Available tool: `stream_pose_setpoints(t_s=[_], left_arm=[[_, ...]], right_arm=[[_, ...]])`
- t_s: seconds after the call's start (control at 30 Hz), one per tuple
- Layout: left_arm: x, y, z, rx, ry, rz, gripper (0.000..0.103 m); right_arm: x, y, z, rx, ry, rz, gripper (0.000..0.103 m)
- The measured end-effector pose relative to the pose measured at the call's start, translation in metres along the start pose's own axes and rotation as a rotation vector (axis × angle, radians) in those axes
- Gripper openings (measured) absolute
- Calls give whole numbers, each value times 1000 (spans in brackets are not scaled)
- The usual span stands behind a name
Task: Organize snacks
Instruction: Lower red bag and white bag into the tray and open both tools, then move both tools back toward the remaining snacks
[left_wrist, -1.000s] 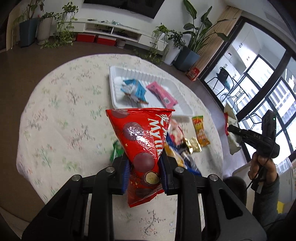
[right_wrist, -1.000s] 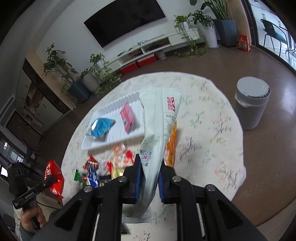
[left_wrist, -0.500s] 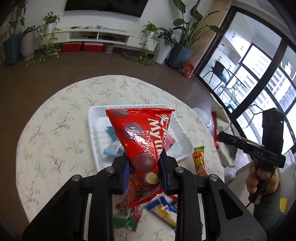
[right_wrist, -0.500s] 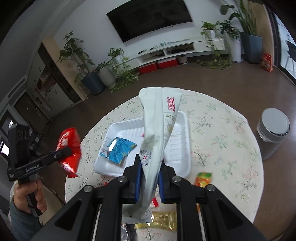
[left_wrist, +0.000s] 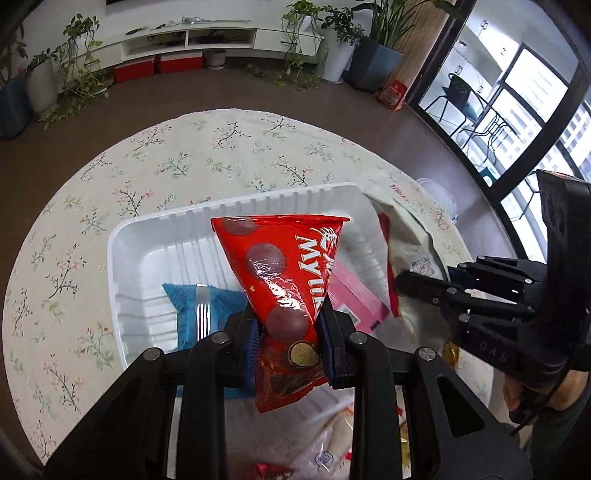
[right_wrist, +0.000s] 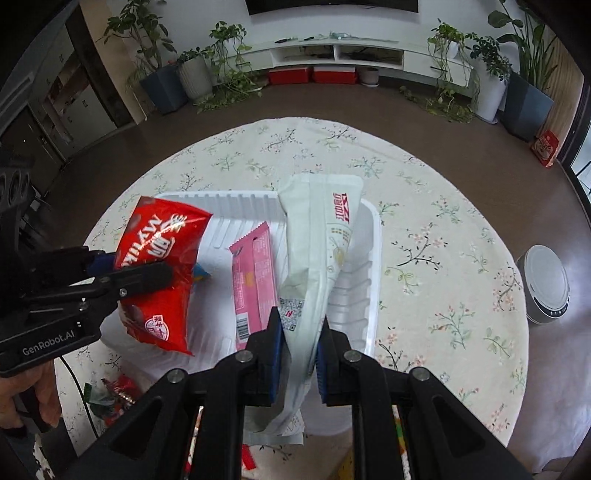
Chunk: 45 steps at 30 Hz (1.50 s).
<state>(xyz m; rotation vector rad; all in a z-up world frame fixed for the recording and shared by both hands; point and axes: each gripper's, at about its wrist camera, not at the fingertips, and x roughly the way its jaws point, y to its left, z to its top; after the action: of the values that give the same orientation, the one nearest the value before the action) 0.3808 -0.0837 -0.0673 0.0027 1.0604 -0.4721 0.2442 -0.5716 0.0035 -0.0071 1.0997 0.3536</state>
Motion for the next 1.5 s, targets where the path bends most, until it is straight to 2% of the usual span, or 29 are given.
stream_pose_setpoints(t_s=[0.3,0.4,0.6,0.73,0.77,0.8,0.83,1.13,1.23,1.3,1.37,1.5], left_arm=[[41,3,-7,5,61,49,25],[48,0,-11,7,58,51,25],[46,4,-11,-16,42,36,26],[39,11,-13,-34,30,28,31],[36,12,-13,-39,25,27,42],[33,12,-13,-44,14,23,60],[30,12,-13,-46,1,20,64],[-19,3,-16,-58,-87,-51,72],[-49,4,-25,-57,-126,-76,90],[-75,9,-36,-63,-159,-84,101],[-99,14,-48,-55,-191,-81,102],[-150,23,-91,-5,-310,-29,103]], right_arm=[[33,2,-1,-32,47,-39,17],[35,2,-4,-34,46,-41,17],[44,1,-2,-37,48,-63,27],[42,-4,-4,-23,38,-58,38],[40,-5,-4,-19,33,-54,44],[39,-6,-5,-15,28,-50,46],[36,-7,-6,-10,20,-46,49],[-11,-13,-17,45,-69,14,56],[-39,-16,-30,84,-124,71,64],[-58,-19,-44,106,-170,117,71],[-77,-21,-61,127,-214,153,77],[-103,-20,-102,169,-277,234,82]])
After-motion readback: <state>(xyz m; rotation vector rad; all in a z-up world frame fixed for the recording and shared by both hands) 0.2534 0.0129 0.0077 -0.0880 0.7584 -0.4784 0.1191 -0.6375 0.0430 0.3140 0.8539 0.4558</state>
